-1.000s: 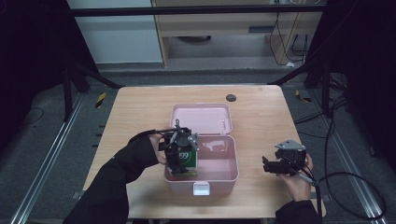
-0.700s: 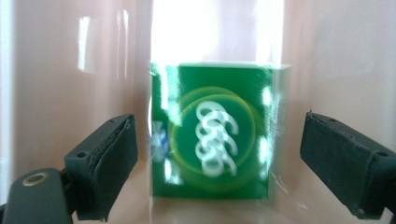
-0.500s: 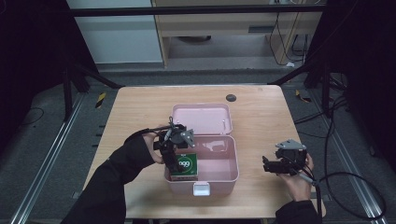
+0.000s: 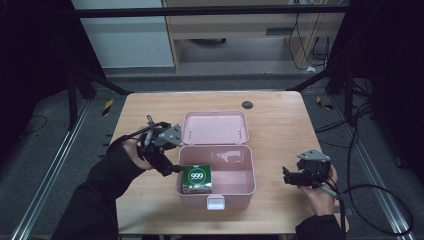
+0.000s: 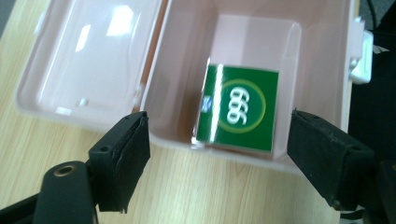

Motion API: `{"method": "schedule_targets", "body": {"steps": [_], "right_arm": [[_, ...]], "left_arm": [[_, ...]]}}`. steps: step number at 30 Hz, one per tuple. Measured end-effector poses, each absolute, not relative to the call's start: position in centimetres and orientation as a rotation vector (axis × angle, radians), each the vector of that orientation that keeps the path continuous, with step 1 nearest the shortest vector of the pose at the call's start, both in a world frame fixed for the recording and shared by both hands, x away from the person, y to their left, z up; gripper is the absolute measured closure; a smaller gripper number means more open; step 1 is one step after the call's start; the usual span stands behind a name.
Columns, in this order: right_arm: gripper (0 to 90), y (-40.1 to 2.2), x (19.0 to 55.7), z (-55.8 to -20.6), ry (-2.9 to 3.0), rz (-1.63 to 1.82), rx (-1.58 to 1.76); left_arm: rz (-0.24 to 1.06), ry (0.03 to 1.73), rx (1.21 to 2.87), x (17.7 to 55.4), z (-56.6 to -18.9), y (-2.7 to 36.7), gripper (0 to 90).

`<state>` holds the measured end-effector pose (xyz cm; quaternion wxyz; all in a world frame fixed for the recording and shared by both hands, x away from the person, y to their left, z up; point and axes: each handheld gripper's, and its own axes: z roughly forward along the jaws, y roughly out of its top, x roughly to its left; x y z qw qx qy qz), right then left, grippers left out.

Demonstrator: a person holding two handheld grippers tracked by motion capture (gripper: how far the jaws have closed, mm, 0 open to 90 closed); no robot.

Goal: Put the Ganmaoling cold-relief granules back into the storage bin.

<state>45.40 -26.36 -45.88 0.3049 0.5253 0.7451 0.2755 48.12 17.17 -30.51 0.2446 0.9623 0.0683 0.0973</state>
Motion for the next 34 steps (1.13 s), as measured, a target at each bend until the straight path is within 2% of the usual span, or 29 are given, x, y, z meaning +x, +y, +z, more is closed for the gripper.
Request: {"method": "schedule_targets", "body": {"steps": [10,19,31,34], "right_arm": [[4.7,-26.3,45.3,-46.0,1.975,0.724,1.392],[5.4,-26.3,45.2,-45.9,1.977,0.726,1.382],[5.3,-26.2,45.1,-46.2,1.978,0.722,1.392],[5.3,-26.3,45.1,-46.3,1.978,0.721,1.396]], "left_arm": [[0.299,0.373,2.526,47.2,-32.1,23.2,26.2],[0.315,0.602,2.440,46.6,-37.1,27.1,28.2],[0.316,0.876,2.345,46.5,-42.7,30.2,30.1],[0.349,0.945,2.322,46.7,-43.4,30.8,30.0]]}}
